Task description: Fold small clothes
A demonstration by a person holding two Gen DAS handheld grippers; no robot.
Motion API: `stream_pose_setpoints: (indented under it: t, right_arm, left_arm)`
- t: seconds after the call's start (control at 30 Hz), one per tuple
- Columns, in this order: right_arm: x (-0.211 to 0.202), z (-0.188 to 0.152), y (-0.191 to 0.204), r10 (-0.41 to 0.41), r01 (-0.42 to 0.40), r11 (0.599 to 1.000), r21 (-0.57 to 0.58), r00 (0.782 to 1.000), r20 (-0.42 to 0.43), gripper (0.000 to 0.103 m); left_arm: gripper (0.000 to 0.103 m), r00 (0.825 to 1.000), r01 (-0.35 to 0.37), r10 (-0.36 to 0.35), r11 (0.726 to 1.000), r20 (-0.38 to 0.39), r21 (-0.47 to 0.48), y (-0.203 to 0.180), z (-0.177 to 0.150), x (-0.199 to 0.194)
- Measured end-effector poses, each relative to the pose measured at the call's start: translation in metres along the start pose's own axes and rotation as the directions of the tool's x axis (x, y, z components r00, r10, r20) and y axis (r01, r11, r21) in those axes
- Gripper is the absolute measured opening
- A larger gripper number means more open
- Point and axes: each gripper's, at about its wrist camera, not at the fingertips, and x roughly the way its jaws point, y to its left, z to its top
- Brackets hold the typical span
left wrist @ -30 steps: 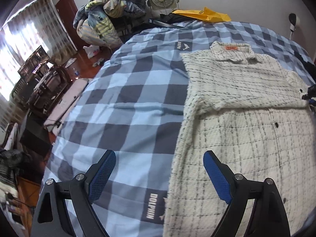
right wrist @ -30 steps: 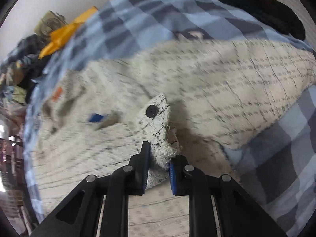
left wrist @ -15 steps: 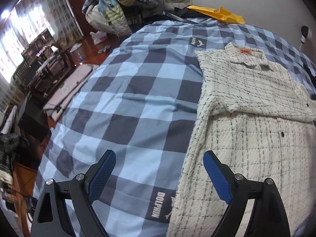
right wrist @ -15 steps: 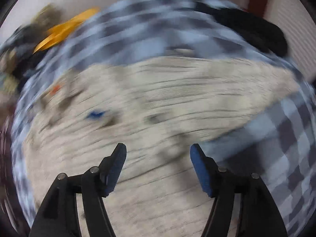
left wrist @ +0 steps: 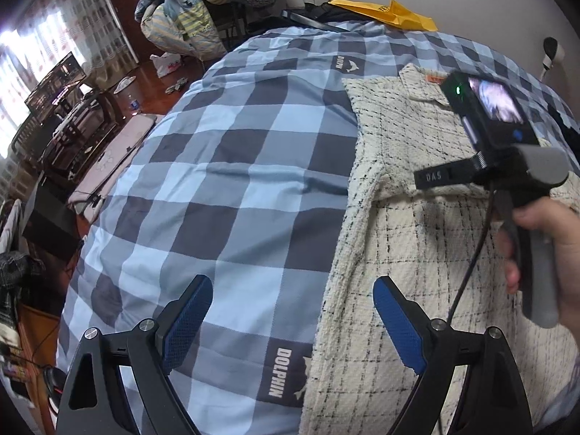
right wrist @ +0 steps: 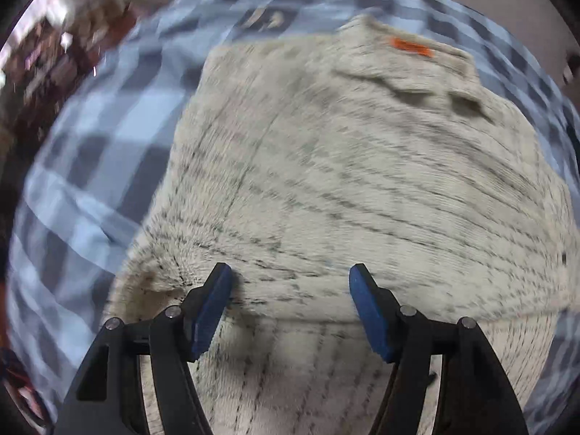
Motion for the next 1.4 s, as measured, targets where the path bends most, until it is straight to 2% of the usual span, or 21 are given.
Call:
stream_pose_setpoints:
  t: [0.07,0.13,0.2,0.33,0.5,0.6,0.67,0.77,0.87,0.9,1.03,1.1,1.17,1.37,1.4]
  right_arm:
    - [0.015,-0.003,-0.017,0.008,-0.007,0.998,0.055,0.999,-0.031,0.063]
    - [0.020,-0.008,-0.046,0.108,-0.103,0.986,0.129,0.994,-0.030,0.063]
    - [0.015,-0.014,-0.079,0.133,-0.128,0.973,0.190,0.991,-0.014,0.063]
    - [0.000,-0.031,-0.151,0.083,-0.082,0.951,0.298,0.997,0.012,0.063]
    - [-0.023,-0.089,-0.265,0.030,-0.045,0.893,0.449,0.999,0.040,0.063]
    - [-0.037,-0.145,-0.348,0.013,-0.046,0.812,0.581,0.998,0.062,0.063]
    - [-0.042,-0.172,-0.385,0.015,-0.060,0.755,0.653,0.997,0.074,0.064]
    - [-0.044,-0.218,-0.449,0.027,-0.097,0.646,0.757,0.994,0.104,0.064]
    - [-0.049,-0.252,-0.495,0.007,-0.120,0.541,0.833,0.990,0.139,0.064]
    - [-0.047,-0.267,-0.517,-0.001,-0.134,0.492,0.860,0.988,0.155,0.064]
    - [-0.049,-0.277,-0.563,-0.040,-0.170,0.354,0.920,0.980,0.197,0.064]
    - [-0.049,-0.282,-0.589,-0.069,-0.187,0.310,0.932,0.974,0.218,0.064]
    - [-0.049,-0.280,-0.598,-0.082,-0.216,0.276,0.936,0.965,0.247,0.064]
    - [-0.028,-0.274,-0.626,-0.053,-0.344,0.146,0.928,0.934,0.355,0.064]
    - [-0.032,-0.282,-0.633,-0.047,-0.353,0.135,0.926,0.931,0.362,0.064]
  left_arm:
    - [0.091,1.000,0.008,-0.008,1.000,-0.006,0.000,0.000,0.000,0.001]
    - [0.091,1.000,0.013,-0.013,1.000,-0.009,0.002,-0.001,0.000,0.002]
    - [0.091,1.000,0.015,-0.015,1.000,-0.012,0.005,-0.003,-0.001,0.003]
    - [0.091,1.000,0.010,-0.010,1.000,-0.011,0.024,-0.010,-0.004,0.001]
    - [0.091,1.000,0.018,-0.018,0.997,0.006,0.071,-0.027,-0.012,-0.003]
    - [0.091,0.999,0.028,-0.032,0.993,0.028,0.117,-0.043,-0.017,-0.007]
    - [0.091,0.998,0.024,-0.031,0.988,0.046,0.150,-0.054,-0.021,-0.010]
    - [0.091,0.998,0.018,-0.030,0.980,0.061,0.198,-0.069,-0.025,-0.012]
    - [0.091,0.998,0.016,-0.029,0.974,0.056,0.228,-0.080,-0.027,-0.011]
    - [0.091,0.998,0.018,-0.032,0.971,0.054,0.238,-0.084,-0.028,-0.010]
    - [0.091,0.998,0.008,-0.025,0.963,0.059,0.271,-0.096,-0.028,-0.010]
    - [0.091,0.998,-0.006,-0.011,0.959,0.061,0.284,-0.101,-0.026,-0.007]
    - [0.091,0.998,-0.013,-0.004,0.959,0.059,0.285,-0.103,-0.024,-0.005]
    - [0.091,0.999,-0.021,0.008,0.967,0.052,0.255,-0.102,-0.017,0.002]
    - [0.091,0.999,-0.025,0.012,0.967,0.052,0.252,-0.102,-0.016,0.003]
